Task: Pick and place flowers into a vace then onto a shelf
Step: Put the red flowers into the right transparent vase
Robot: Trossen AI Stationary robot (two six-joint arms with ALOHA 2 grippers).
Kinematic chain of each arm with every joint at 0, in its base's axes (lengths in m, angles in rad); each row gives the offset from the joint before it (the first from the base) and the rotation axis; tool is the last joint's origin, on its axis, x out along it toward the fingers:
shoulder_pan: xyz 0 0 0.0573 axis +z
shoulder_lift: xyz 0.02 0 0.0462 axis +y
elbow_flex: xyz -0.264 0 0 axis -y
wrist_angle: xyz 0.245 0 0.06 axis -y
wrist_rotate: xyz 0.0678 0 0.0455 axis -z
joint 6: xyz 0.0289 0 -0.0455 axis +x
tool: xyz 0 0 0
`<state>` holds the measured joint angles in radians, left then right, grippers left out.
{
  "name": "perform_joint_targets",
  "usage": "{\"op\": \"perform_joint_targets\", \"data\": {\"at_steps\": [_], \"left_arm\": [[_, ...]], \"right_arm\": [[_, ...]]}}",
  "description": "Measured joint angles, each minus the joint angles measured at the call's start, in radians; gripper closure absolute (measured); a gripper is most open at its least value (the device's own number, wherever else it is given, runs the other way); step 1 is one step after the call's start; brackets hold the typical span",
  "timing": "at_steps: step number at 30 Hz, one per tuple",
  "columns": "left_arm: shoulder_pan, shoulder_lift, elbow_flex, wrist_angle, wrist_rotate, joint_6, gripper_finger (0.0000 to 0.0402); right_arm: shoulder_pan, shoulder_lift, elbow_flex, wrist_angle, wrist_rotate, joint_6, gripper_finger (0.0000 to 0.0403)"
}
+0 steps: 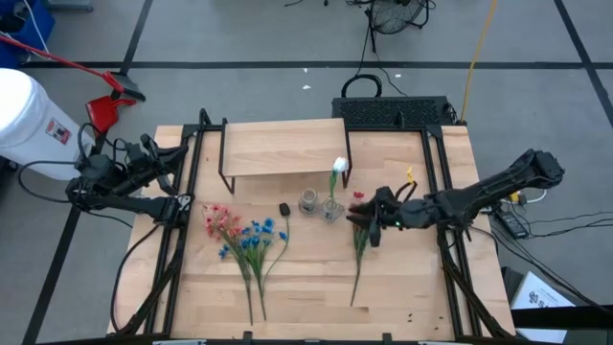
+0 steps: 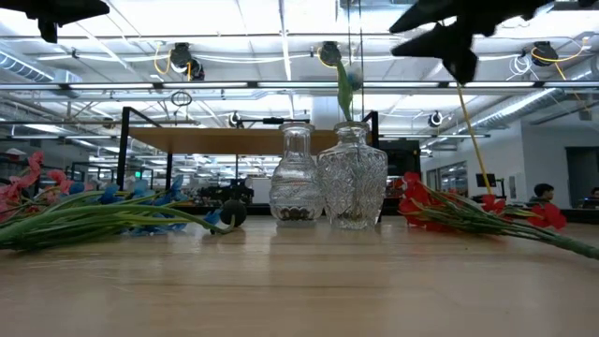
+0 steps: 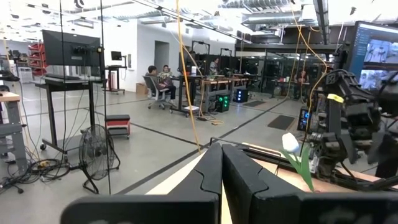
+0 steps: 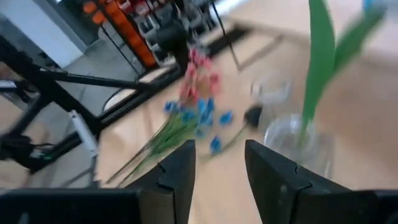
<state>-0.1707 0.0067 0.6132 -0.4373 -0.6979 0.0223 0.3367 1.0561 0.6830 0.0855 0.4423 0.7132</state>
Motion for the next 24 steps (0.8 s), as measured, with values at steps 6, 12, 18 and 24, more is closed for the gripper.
{"op": "perform_joint_targets", "data": {"at_steps": [6,12,18,24], "left_arm": [[0.000,0.000,0.000,0.000,0.000,0.000,0.0392],[0.000,0.000,0.000,0.000,0.000,0.000,0.0392],[0.000,0.000,0.000,0.000,0.000,0.000,0.0391],[0.000,0.000,0.000,0.000,0.000,0.000,0.0391]], "right_arm": [[0.041,0.011,0.000,-0.155,-0.129,0.468,0.0273],[0.045,0.075,0.000,-0.233,-0.396,0.824,0.0273],[0.076,0.153,0.000,-0.234,-0.422,0.969,0.0273],[0.117,0.246,0.000,-0.151,-0.485,1.081,0.0273]]}}
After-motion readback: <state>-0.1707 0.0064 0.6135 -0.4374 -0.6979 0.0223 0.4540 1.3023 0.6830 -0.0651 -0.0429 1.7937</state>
